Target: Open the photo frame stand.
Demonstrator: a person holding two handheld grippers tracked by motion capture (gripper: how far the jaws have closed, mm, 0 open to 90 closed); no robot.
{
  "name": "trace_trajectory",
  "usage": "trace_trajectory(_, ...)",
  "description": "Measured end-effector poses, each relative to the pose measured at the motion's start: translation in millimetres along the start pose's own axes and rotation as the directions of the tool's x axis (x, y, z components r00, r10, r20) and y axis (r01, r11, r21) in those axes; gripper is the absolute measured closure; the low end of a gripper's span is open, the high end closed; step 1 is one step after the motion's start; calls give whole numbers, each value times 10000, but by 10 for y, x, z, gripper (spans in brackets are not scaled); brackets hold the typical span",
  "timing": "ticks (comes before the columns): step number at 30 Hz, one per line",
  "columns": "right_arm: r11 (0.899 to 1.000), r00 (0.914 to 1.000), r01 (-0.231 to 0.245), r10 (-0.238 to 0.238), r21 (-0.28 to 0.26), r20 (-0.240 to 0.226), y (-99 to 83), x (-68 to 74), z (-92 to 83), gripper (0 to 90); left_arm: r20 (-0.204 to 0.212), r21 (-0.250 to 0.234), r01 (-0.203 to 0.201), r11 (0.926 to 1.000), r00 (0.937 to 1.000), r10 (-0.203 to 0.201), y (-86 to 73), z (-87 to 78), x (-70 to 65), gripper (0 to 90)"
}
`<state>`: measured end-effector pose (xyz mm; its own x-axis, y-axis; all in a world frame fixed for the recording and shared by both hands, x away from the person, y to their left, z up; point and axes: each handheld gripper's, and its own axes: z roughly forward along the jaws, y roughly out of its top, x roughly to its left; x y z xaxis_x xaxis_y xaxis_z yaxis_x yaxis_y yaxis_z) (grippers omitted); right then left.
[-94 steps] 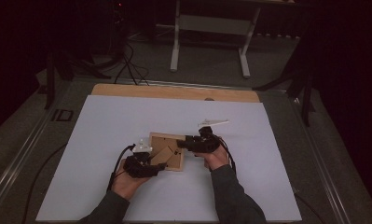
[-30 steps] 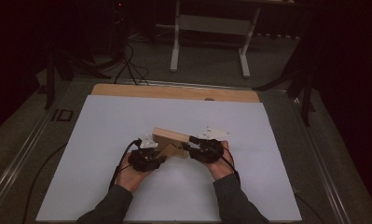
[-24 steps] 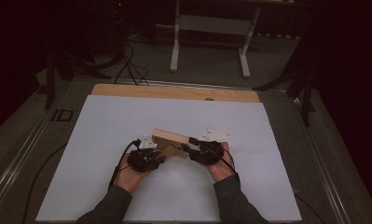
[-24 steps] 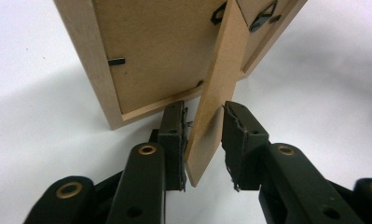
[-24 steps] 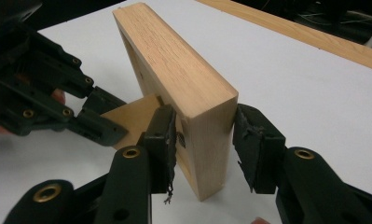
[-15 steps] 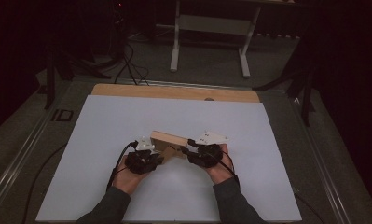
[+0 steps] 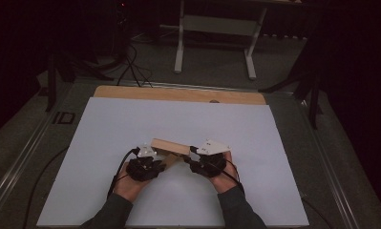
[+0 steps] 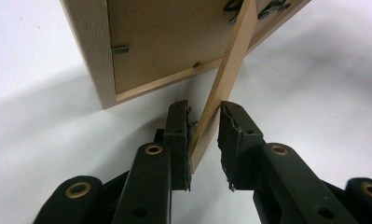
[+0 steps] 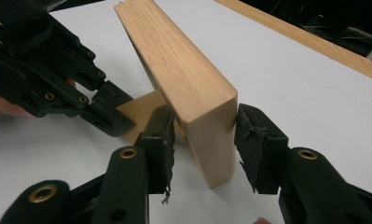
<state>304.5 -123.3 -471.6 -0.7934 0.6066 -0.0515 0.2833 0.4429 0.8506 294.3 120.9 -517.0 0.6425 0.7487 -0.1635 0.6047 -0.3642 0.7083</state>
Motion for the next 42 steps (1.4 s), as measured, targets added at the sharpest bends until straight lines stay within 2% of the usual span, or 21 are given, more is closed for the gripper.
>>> trace_trajectory(5, 9995, 9995, 304, -304, 30, -24, -13, 34, -10, 572, -5, 62, 125, 9999, 9999, -125, -27, 4, -6, 731)
trace_trajectory(10, 9992, 9992, 404, -404, 63, -68, -18, 49, -15, 571, -4, 106, 220, 9997, 9998, -220, -59, -10, 9, 731)
trace_trajectory(21, 9992, 9989, 382, -379, 95, -275, -37, 45, -18, 535, 8, 167, 329, 9993, 9995, -329, -92, -6, 14, 718)
trace_trajectory(31, 9991, 9979, 302, -285, 290, -576, -66, 28, -24, 411, 4, 158, 379, 9992, 9993, -379, -116, -44, 28, 686)
trace_trajectory(42, 9994, 9966, 276, -258, 227, -781, -69, -14, -58, 400, 39, 10, 426, 9991, 9991, -426, -112, -96, 46, 657)
